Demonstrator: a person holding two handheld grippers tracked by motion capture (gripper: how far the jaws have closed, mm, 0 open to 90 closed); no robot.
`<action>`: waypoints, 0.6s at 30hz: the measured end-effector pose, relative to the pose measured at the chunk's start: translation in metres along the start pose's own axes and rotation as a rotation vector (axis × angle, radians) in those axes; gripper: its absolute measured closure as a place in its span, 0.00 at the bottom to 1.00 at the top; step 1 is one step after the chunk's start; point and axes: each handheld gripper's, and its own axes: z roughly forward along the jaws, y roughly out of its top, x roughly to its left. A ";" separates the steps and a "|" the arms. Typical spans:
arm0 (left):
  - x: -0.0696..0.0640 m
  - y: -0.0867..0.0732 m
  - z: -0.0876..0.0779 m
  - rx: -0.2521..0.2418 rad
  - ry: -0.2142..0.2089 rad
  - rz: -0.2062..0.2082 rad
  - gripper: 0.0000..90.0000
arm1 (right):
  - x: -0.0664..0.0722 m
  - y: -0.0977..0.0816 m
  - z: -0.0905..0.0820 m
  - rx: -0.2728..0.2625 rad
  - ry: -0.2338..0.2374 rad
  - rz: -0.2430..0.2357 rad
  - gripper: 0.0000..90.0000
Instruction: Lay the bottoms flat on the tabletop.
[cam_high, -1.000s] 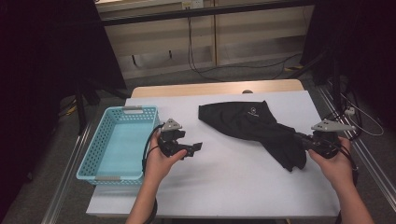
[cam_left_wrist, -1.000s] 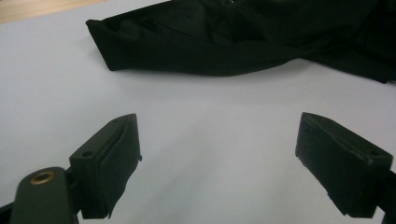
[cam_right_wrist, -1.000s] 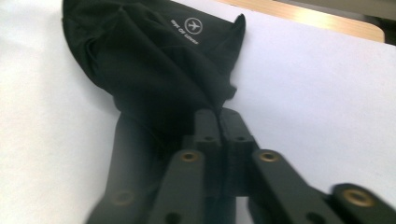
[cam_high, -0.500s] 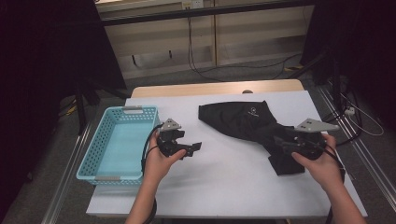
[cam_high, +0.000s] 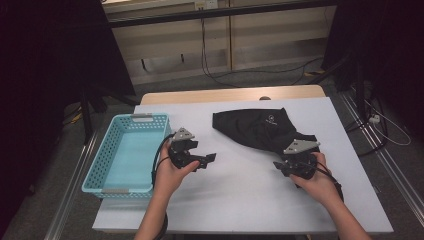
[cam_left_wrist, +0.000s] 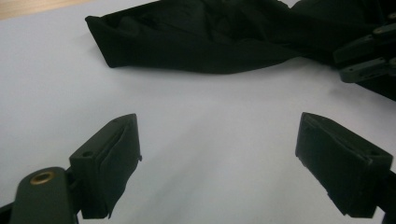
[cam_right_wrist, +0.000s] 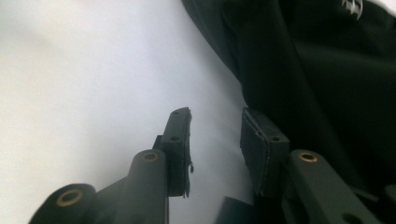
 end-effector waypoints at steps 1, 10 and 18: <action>0.000 0.000 0.000 0.000 0.000 0.000 0.16 | -0.002 -0.002 0.003 0.015 -0.020 0.005 0.67; 0.002 -0.001 0.001 0.004 -0.004 -0.002 0.16 | -0.018 -0.008 0.005 0.043 -0.082 0.030 0.75; 0.002 0.000 0.000 -0.006 -0.004 -0.009 0.16 | -0.020 -0.005 0.002 0.010 -0.043 0.067 0.99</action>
